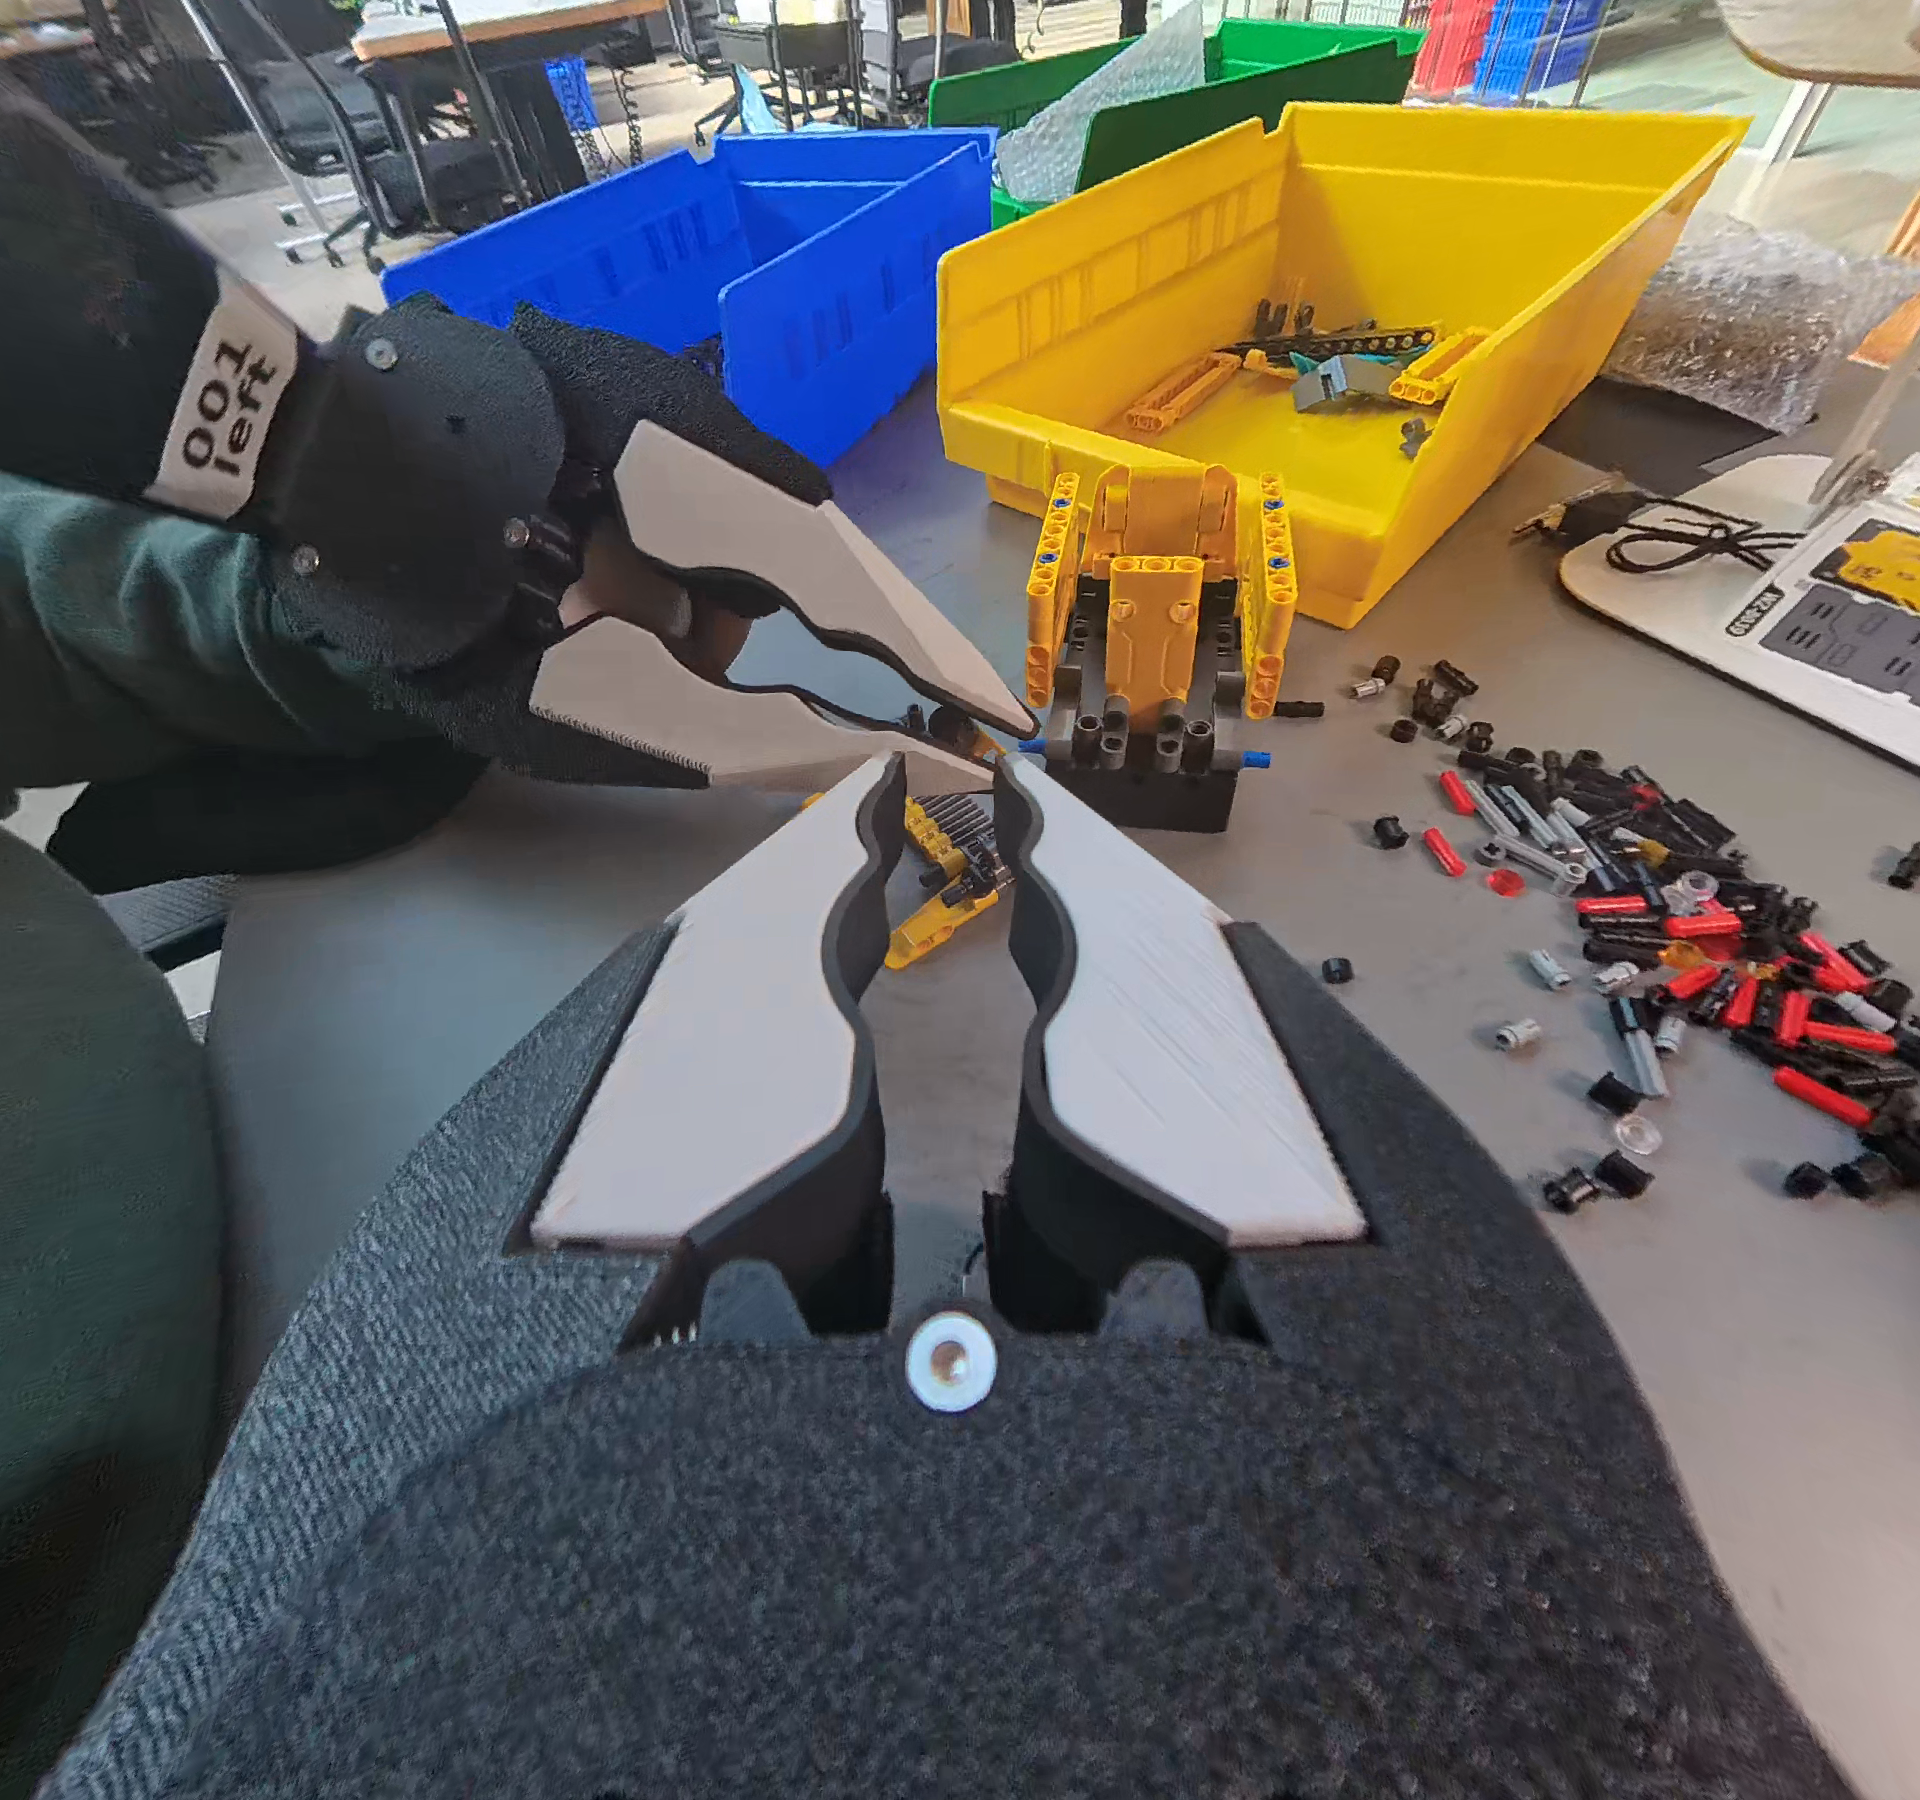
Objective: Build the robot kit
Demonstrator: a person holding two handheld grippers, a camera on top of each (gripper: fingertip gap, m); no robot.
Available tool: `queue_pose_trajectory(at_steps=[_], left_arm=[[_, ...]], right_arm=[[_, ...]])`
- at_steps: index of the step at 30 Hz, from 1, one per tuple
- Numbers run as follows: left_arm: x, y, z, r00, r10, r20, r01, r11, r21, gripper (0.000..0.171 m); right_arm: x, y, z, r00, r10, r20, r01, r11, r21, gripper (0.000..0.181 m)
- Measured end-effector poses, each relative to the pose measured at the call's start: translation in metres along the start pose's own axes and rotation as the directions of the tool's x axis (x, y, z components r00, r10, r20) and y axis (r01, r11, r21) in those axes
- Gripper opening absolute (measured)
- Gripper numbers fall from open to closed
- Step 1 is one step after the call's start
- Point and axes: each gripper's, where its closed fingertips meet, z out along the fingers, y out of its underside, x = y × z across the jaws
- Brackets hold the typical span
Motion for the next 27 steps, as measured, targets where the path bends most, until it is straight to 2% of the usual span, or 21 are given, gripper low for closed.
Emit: queue_pose_trajectory(at_steps=[2, 6, 9, 11, 13, 15, 17, 19, 20, 21, 23, 24, 25, 27], left_arm=[[0.001, -0.001, 0.000, 0.998, 0.064, 0.026, -0.064, 0.998, -0.004, 0.006], [-0.003, -0.004, -0.003, 0.992, 0.106, 0.064, -0.106, 0.994, -0.001, 0.006], [-0.003, -0.008, -0.005, 0.989, 0.125, 0.082, -0.126, 0.992, 0.012, 0.006], [-0.002, -0.010, -0.005, 0.985, 0.147, 0.090, -0.149, 0.989, 0.015, 0.006], [-0.001, -0.013, -0.006, 0.980, 0.171, 0.102, -0.174, 0.984, 0.020, 0.006], [0.000, -0.014, -0.007, 0.978, 0.179, 0.106, -0.182, 0.983, 0.024, 0.006], [0.006, -0.015, -0.006, 0.989, 0.141, 0.046, -0.143, 0.988, 0.049, 0.008], [0.024, -0.021, -0.010, 0.988, -0.004, -0.154, 0.022, 0.993, 0.117, 0.033], [0.029, -0.027, -0.015, 0.958, -0.109, -0.266, 0.151, 0.978, 0.143, 0.041], [0.030, -0.036, -0.023, 0.896, -0.222, -0.385, 0.300, 0.941, 0.156, 0.046], [0.022, -0.055, -0.043, 0.679, -0.404, -0.613, 0.593, 0.794, 0.134, 0.048], [0.013, -0.059, -0.048, 0.563, -0.475, -0.677, 0.703, 0.706, 0.089, 0.048], [0.007, -0.058, -0.051, 0.454, -0.524, -0.720, 0.773, 0.634, 0.026, 0.047], [0.005, -0.057, -0.056, 0.279, -0.548, -0.789, 0.840, 0.537, -0.076, 0.045]], right_arm=[[0.004, -0.002, -0.001, 1.000, 0.004, -0.021, -0.004, 1.000, -0.001, 0.016], [0.039, -0.001, -0.016, 0.978, -0.094, -0.188, 0.087, 0.995, -0.046, 0.017], [0.036, 0.015, -0.012, 0.991, -0.042, -0.126, 0.028, 0.993, -0.111, 0.021], [0.031, 0.017, -0.007, 0.991, -0.070, -0.114, 0.057, 0.992, -0.112, 0.018], [0.030, 0.016, -0.005, 0.984, -0.122, -0.129, 0.106, 0.987, -0.120, 0.007], [0.030, 0.018, -0.003, 0.981, -0.147, -0.125, 0.130, 0.982, -0.140, 0.007], [0.031, 0.018, -0.004, 0.975, -0.180, -0.129, 0.162, 0.977, -0.140, 0.007], [0.030, 0.014, -0.008, 0.953, -0.288, -0.097, 0.276, 0.953, -0.121, 0.007], [0.024, 0.011, -0.011, 0.927, -0.371, -0.057, 0.365, 0.926, -0.094, 0.007], [0.018, 0.009, -0.015, 0.888, -0.460, -0.018, 0.458, 0.887, -0.058, 0.007], [0.006, 0.006, -0.023, 0.824, -0.565, 0.052, 0.565, 0.825, 0.008, 0.007], [0.001, 0.002, -0.027, 0.813, -0.577, 0.080, 0.576, 0.817, 0.038, 0.007], [-0.005, -0.003, -0.031, 0.802, -0.588, 0.103, 0.583, 0.809, 0.072, 0.007], [-0.020, -0.014, -0.039, 0.770, -0.617, 0.160, 0.602, 0.787, 0.135, 0.007]])
